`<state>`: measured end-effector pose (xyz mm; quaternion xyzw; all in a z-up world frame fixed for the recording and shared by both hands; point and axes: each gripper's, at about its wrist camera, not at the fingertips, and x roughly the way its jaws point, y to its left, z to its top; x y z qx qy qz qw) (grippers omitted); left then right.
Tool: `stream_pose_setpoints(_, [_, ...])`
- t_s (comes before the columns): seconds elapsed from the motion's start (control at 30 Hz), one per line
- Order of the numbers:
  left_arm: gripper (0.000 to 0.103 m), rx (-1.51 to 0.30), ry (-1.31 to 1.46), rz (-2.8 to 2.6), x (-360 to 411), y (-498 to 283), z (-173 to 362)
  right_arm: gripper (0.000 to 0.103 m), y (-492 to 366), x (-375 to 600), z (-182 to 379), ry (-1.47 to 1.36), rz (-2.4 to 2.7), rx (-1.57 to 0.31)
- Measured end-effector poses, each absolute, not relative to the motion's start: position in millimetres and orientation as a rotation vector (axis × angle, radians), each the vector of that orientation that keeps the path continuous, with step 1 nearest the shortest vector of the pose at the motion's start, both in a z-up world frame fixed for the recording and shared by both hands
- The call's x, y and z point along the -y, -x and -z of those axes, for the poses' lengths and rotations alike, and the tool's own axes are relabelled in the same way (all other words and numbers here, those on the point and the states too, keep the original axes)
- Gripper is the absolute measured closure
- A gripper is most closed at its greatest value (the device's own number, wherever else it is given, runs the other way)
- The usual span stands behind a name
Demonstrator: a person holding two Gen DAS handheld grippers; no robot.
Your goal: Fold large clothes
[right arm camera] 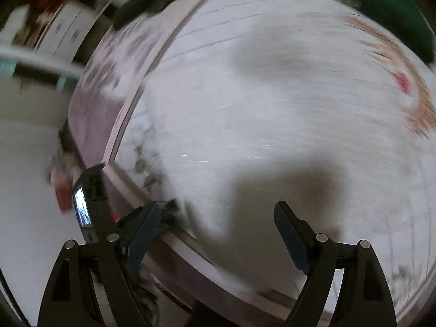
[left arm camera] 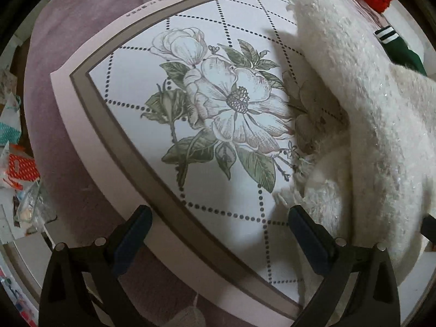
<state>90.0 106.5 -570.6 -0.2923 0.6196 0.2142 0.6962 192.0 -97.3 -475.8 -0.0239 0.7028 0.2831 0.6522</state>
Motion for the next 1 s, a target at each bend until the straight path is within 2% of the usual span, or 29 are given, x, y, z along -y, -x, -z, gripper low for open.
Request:
stream_pose_setpoints(0.17, [0.001,-1.354,0.666,-0.482,-111,-90,573,0.016,-185,48,509,0.305,-0.617,-1.571])
stream_pose_setpoints(0.23, [0.001,-1.350,0.655,-0.482,-112,-93,575,0.056,-186,44,513,0.360,-0.555,-1.537])
stream_pose_setpoints(0.27, [0.001,-1.347,0.649,-0.481,-112,-87,577,0.061,-187,51,511,0.347,-0.544,-1.531])
stream_pose_setpoints(0.33, [0.000,-1.342,0.635,-0.482,-115,-94,581,0.079,-192,56,508,0.324,-0.546,-1.544])
stream_pose_setpoints(0.4, [0.000,-1.328,0.631,-0.477,-116,-94,583,0.088,-191,52,497,0.322,-0.562,-1.525])
stream_pose_setpoints(0.7, [0.000,-1.287,0.620,-0.451,-107,-89,585,0.090,-138,58,437,0.380,-0.735,-1.427])
stream_pose_setpoints(0.87, [0.001,-1.282,0.607,-0.440,-105,-84,583,0.088,-133,64,444,0.395,-0.778,-1.454])
stream_pose_setpoints(0.97, [0.001,-1.268,0.653,-0.433,-116,-68,570,0.065,-150,69,454,0.293,-0.831,-1.546])
stream_pose_setpoints(1.0, [0.001,-1.257,0.691,-0.453,-123,-58,562,0.053,-160,70,457,0.224,-0.867,-1.604])
